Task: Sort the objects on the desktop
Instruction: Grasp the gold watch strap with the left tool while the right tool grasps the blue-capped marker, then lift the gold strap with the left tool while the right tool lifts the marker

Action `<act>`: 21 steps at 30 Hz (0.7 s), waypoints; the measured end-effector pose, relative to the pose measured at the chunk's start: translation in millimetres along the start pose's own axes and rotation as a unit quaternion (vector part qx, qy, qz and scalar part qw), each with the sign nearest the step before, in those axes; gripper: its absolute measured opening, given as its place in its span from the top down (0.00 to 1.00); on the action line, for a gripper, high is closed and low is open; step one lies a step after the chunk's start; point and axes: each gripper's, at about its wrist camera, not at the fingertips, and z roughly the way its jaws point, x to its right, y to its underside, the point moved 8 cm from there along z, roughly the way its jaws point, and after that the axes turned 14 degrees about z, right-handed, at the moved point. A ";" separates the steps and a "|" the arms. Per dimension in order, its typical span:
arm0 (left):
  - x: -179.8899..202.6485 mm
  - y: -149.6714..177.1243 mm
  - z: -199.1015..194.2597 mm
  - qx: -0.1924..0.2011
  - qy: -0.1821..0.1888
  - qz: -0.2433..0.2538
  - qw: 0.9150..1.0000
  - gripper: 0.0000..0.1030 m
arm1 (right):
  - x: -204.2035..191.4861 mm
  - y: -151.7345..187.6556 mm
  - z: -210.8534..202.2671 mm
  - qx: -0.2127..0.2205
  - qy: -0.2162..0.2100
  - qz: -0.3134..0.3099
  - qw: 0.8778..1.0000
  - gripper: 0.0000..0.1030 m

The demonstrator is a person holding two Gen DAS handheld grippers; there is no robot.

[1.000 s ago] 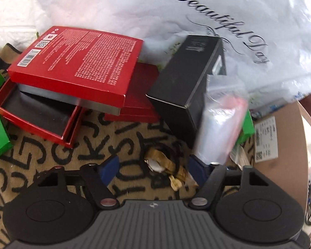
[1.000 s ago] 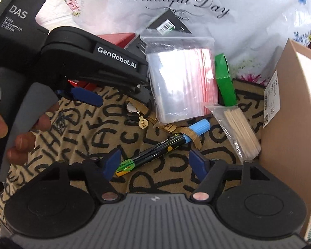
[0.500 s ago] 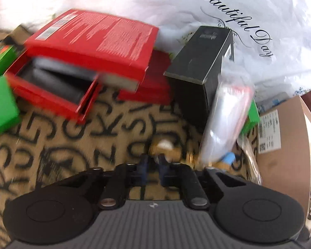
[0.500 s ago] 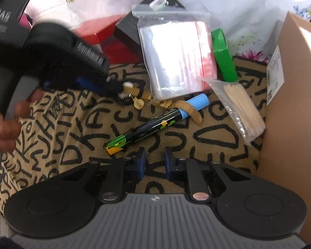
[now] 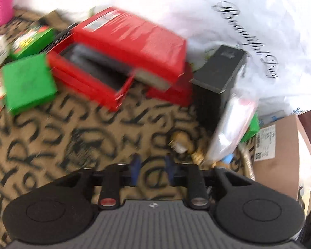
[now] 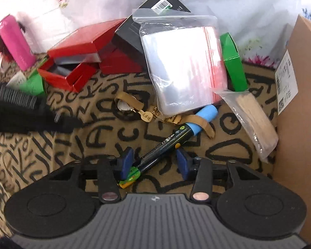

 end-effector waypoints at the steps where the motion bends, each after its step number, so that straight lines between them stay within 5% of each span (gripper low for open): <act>1: 5.5 -4.8 3.5 0.002 0.002 0.008 1.000 0.65 | 3.7 2.4 -3.2 -0.003 0.000 -0.003 1.000 0.66; 6: 25.8 -19.3 31.4 -0.006 0.000 0.024 1.000 0.65 | 30.1 24.0 -24.7 -0.027 0.003 -0.012 1.000 0.83; 12: 35.9 -22.6 48.9 -0.013 -0.008 0.035 0.999 0.51 | 27.1 48.4 -35.8 -0.035 0.000 -0.049 0.998 0.82; 14: 36.8 -20.7 49.0 -0.011 -0.011 0.046 0.999 0.56 | 27.5 46.6 -34.6 -0.035 0.002 -0.036 0.999 0.82; 15: 35.6 -19.2 47.5 -0.010 -0.020 0.052 0.998 0.70 | 27.1 45.7 -34.5 -0.035 0.003 -0.035 0.999 0.82; 16: 33.5 -17.5 45.2 -0.008 -0.030 0.061 0.998 0.74 | 25.8 45.0 -33.7 -0.035 0.004 -0.037 0.999 0.82; 21: 15.8 -2.4 25.9 0.004 -0.026 0.028 0.999 0.79 | 25.7 47.2 -35.9 -0.039 0.001 -0.038 0.998 0.82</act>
